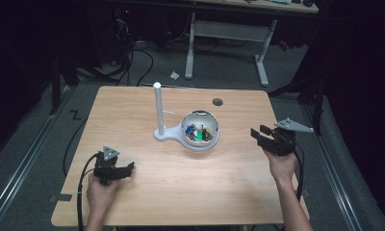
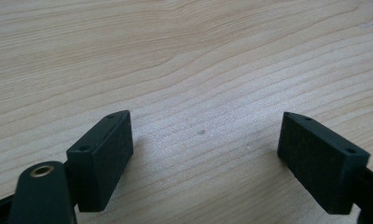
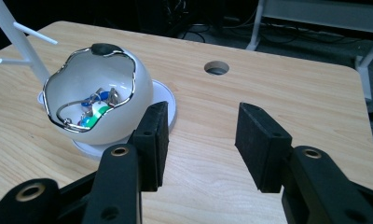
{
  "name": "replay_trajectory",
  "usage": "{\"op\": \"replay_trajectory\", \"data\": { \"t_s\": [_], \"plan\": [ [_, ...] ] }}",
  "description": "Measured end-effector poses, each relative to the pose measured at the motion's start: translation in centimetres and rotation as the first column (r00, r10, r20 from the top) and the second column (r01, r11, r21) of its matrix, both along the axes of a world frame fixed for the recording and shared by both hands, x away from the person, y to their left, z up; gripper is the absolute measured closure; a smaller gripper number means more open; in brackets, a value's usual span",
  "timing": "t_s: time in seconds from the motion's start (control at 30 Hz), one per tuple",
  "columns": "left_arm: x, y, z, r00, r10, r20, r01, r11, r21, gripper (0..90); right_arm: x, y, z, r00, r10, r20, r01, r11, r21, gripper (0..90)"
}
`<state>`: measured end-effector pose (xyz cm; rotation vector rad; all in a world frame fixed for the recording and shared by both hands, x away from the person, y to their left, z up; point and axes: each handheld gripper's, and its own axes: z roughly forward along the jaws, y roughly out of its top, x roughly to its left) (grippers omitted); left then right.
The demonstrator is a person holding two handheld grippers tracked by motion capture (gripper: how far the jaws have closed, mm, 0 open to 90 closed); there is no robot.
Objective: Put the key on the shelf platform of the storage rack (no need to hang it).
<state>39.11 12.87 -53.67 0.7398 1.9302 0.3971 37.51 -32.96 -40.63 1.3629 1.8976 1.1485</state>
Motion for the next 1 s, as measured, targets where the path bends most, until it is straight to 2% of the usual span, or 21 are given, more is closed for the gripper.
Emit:
{"op": "replay_trajectory", "data": {
  "t_s": [0.4,0.5,1.0],
  "plan": [
    [0.0,0.0,0.0,1.0,0.001,0.0,-0.001,1.0,-0.001,18.4,-1.7,-1.5,-0.6,0.9995,-0.03,0.006,0.03,0.9994,0.017,54.3],
    [0.0,0.0,0.0,1.0,0.001,0.0,-0.001,1.0,-0.001,18.4,-2.1,-2.1,-1.2,0.999,-0.044,-0.002,0.044,0.9986,0.029,54.2],
    [0.0,0.0,0.0,1.0,0.004,0.0,-0.004,1.0,0.0,18.4,-3.2,-2.8,-3.3,0.9976,-0.06,-0.034,0.062,0.9967,0.053,54.1]
  ]
}}
